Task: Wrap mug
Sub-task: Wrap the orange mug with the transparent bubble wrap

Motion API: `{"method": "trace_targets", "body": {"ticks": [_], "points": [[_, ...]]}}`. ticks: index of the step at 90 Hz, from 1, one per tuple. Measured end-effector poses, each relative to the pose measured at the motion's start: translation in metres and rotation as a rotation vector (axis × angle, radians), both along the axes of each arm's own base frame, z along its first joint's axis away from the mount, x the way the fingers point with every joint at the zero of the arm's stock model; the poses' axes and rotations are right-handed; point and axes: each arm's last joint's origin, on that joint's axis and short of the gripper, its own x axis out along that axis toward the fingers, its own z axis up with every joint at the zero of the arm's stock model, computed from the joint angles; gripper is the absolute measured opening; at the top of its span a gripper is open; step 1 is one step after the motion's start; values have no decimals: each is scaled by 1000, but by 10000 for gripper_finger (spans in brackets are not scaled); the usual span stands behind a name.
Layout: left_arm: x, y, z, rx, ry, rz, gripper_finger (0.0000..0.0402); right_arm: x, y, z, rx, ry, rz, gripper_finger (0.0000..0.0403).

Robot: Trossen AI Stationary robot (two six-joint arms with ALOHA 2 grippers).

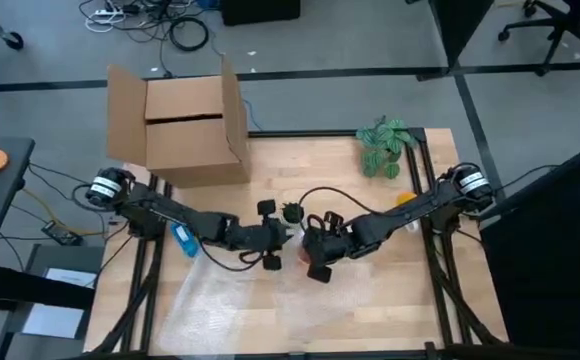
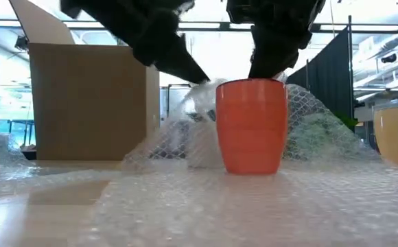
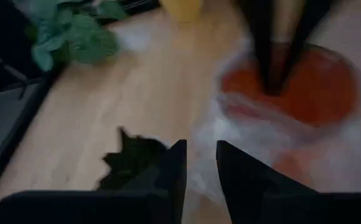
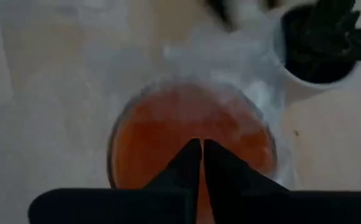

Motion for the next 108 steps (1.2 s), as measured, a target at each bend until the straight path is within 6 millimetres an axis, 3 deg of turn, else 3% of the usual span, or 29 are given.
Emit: {"method": "trace_targets", "body": {"ticks": [26,58,76,93,108], "points": [[-2,-15,3,-9,-34,-44,73,7,0,4,-5,-76,24,0],[-4,-17,7,53,-54,-15,73,14,1,-28,-8,-39,-16,0],[-21,-20,33,104,-106,13,73,15,3,-36,29,-3,5,0],[-43,-12,46,128,-50,91,73,12,7,-6,67,-79,24,0],[-48,-10,28,72,2,151,73,6,6,10,53,-120,-20,0]]}}
